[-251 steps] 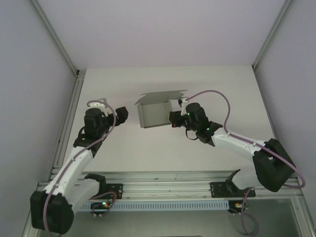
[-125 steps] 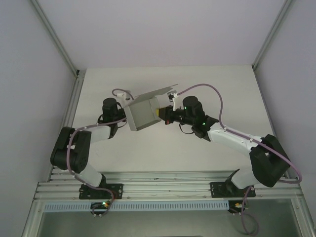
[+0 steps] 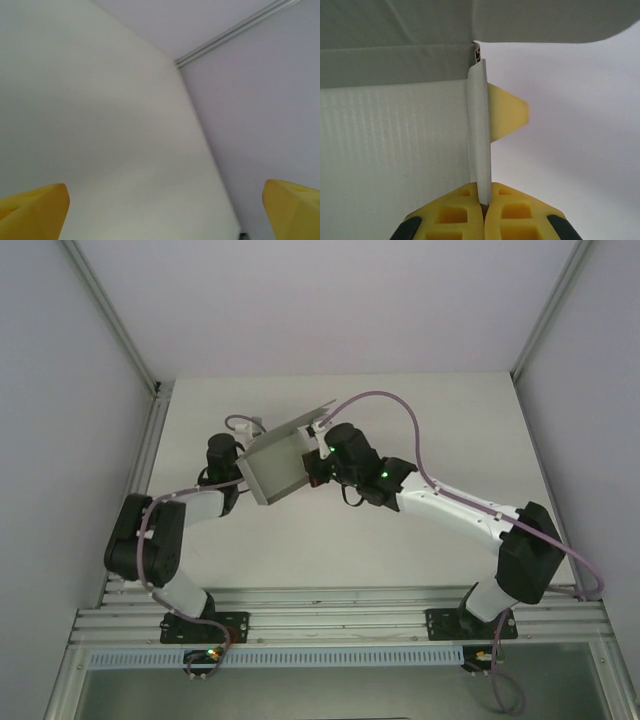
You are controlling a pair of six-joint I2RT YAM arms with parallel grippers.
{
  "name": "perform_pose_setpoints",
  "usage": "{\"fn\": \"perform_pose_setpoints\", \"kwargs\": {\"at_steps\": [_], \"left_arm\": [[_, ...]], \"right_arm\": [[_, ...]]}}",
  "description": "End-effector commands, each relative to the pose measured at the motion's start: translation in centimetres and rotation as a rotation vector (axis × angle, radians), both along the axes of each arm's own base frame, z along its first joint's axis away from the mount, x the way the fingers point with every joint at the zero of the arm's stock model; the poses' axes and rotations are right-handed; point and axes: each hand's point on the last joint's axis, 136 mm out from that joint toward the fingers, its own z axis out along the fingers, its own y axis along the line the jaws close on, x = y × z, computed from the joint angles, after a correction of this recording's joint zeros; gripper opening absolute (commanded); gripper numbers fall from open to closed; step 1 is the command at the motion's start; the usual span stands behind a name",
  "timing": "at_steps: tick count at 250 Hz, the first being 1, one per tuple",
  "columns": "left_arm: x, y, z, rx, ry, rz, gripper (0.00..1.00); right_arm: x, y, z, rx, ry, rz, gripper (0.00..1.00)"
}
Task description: Assemble paper box
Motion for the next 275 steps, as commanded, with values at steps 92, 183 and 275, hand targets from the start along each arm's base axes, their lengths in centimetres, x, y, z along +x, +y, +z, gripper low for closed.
{"fn": "perform_pose_setpoints", "kwargs": {"at_steps": [92,183,275], "left_arm": [[-4.8,-4.9,7.6,0.171,-0.324,-0.176,1.00],[-5.3,-3.7,6.5,0.250,-0.324,-0.138,1.00],[-5.3,9.5,-1.8,0.628,-0.012,0.261,1.00]], "right_arm": [[1.3,-1.7,-8.3,-0.405,0.024,-0.112,0.00],[0.7,-1.6,-5.1,-0.147,-0.036,-0.058,0.00],[-1.1,-10.8,-1.9,-0.062,-0.091,-0.237,0.01]]}}
